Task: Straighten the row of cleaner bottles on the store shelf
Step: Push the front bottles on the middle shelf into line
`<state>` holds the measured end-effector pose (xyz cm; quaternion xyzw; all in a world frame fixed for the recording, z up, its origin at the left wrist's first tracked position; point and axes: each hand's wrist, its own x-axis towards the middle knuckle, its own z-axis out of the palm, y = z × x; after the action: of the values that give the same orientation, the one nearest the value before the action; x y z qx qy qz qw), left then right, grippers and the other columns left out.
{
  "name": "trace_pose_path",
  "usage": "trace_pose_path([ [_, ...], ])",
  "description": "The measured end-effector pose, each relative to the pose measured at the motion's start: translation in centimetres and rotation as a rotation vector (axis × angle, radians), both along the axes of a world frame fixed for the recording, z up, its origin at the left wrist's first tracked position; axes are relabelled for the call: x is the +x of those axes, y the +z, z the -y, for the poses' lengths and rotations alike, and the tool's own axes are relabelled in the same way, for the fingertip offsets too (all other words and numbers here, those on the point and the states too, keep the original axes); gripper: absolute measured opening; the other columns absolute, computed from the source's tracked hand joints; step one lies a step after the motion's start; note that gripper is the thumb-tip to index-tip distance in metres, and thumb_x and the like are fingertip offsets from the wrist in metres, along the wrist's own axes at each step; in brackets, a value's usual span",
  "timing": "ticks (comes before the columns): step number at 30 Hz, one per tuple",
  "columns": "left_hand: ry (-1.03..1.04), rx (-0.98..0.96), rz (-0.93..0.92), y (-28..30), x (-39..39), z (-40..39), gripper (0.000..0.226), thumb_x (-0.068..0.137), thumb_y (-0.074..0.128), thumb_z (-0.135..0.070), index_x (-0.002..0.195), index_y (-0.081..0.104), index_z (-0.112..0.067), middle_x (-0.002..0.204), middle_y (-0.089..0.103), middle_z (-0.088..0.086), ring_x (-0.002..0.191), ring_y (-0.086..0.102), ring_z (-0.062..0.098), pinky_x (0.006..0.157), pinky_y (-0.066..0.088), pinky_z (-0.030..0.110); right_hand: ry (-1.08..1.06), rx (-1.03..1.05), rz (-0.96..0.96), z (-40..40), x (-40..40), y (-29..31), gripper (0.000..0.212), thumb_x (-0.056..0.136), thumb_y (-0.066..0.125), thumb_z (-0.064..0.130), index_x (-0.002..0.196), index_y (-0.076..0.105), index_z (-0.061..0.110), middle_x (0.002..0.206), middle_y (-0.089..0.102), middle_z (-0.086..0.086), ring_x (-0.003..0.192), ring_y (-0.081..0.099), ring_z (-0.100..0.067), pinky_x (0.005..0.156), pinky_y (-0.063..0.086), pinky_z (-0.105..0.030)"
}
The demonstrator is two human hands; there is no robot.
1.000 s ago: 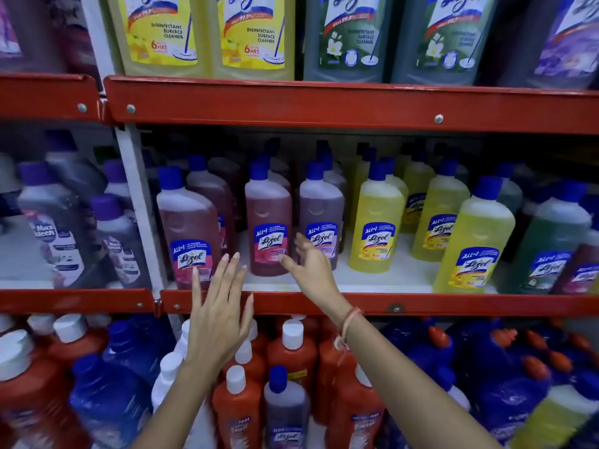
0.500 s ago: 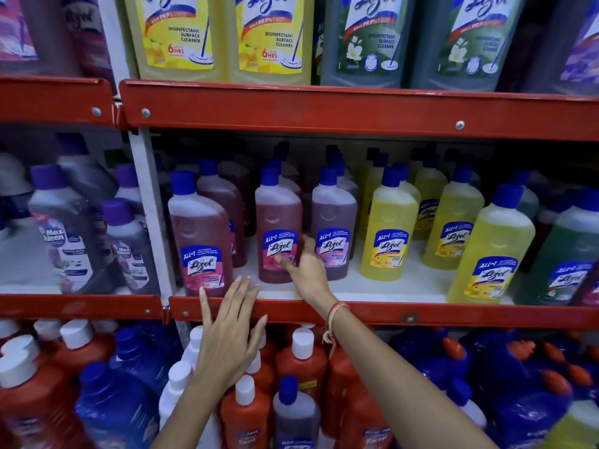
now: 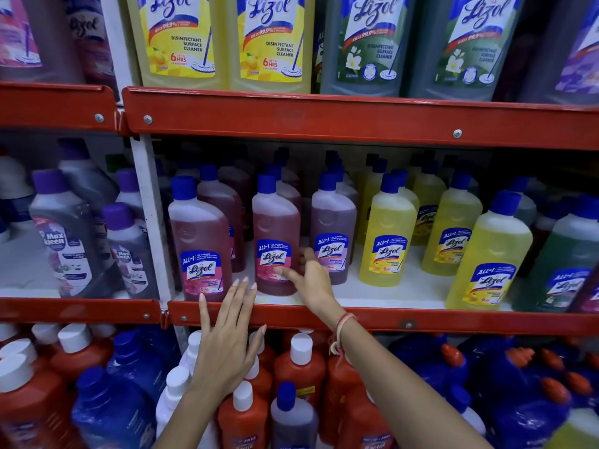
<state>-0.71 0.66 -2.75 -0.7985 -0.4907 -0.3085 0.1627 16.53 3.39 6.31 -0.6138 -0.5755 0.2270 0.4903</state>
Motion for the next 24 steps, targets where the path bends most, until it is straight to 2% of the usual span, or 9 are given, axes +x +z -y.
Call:
trace_pose_path([
  [6, 0.024, -0.008, -0.006, 0.0, 0.3, 0.2, 0.074, 0.094, 0.034, -0.052, 0.153, 0.020, -0.010, 0.161, 0.024, 0.008, 0.149, 0.019, 0.021, 0.116, 0.013, 0.066, 0.073, 0.003, 0.018, 1.6, 0.7, -0.1, 0.057, 0.075, 0.077, 0.035, 0.119, 0.052, 0.008, 0.114, 0.071, -0.012, 0.101, 0.069, -0.023, 0.088, 0.057, -0.040],
  [9, 0.035, -0.014, 0.004, -0.2, 0.5, 0.2, 0.075, 0.094, 0.033, -0.054, 0.152, 0.022, -0.007, 0.161, 0.026, 0.011, 0.149, 0.020, 0.021, 0.116, 0.014, 0.065, 0.098, 0.001, 0.032, 2.6, 0.9, -0.1, 0.058, 0.077, 0.076, 0.034, 0.121, 0.051, 0.007, 0.116, 0.070, -0.011, 0.102, 0.068, -0.022, 0.086, 0.056, -0.032],
  [14, 0.034, -0.014, 0.035, -0.3, 0.6, 0.3, 0.076, 0.094, 0.035, -0.053, 0.152, 0.022, -0.005, 0.160, 0.027, 0.012, 0.149, 0.019, 0.021, 0.117, 0.013, 0.064, 0.128, 0.007, 0.027, 3.3, 1.1, 0.0, 0.059, 0.077, 0.075, 0.035, 0.124, 0.051, 0.008, 0.119, 0.069, -0.011, 0.104, 0.068, -0.021, 0.085, 0.055, -0.028],
  [20, 0.033, -0.015, 0.023, -0.2, 0.4, 0.4, 0.075, 0.094, 0.034, -0.053, 0.151, 0.024, -0.006, 0.158, 0.031, 0.010, 0.147, 0.020, 0.019, 0.117, 0.010, 0.060, 0.151, 0.024, 0.002, 4.1, 1.7, 0.0, 0.055, 0.078, 0.075, 0.034, 0.122, 0.055, 0.009, 0.114, 0.069, -0.003, 0.093, 0.062, -0.007, 0.066, 0.046, -0.004],
  [22, 0.030, -0.018, 0.025, -0.1, 0.3, 0.6, 0.075, 0.094, 0.034, -0.053, 0.151, 0.024, -0.007, 0.158, 0.032, 0.009, 0.147, 0.020, 0.019, 0.118, 0.006, 0.058, 0.116, 0.077, -0.031, 4.4, 2.4, 0.0, 0.051, 0.077, 0.076, 0.034, 0.118, 0.059, 0.011, 0.110, 0.068, 0.001, 0.095, 0.064, -0.007, 0.068, 0.047, -0.003],
  [24, 0.028, -0.019, 0.034, 0.0, 0.4, 0.7, 0.074, 0.094, 0.033, -0.053, 0.151, 0.024, -0.008, 0.157, 0.033, 0.009, 0.147, 0.021, 0.018, 0.120, 0.003, 0.055, 0.010, 0.174, -0.075, 4.5, 3.5, -0.1, 0.046, 0.077, 0.076, 0.037, 0.114, 0.061, 0.014, 0.109, 0.068, 0.001, 0.098, 0.065, -0.011, 0.076, 0.050, -0.009],
])
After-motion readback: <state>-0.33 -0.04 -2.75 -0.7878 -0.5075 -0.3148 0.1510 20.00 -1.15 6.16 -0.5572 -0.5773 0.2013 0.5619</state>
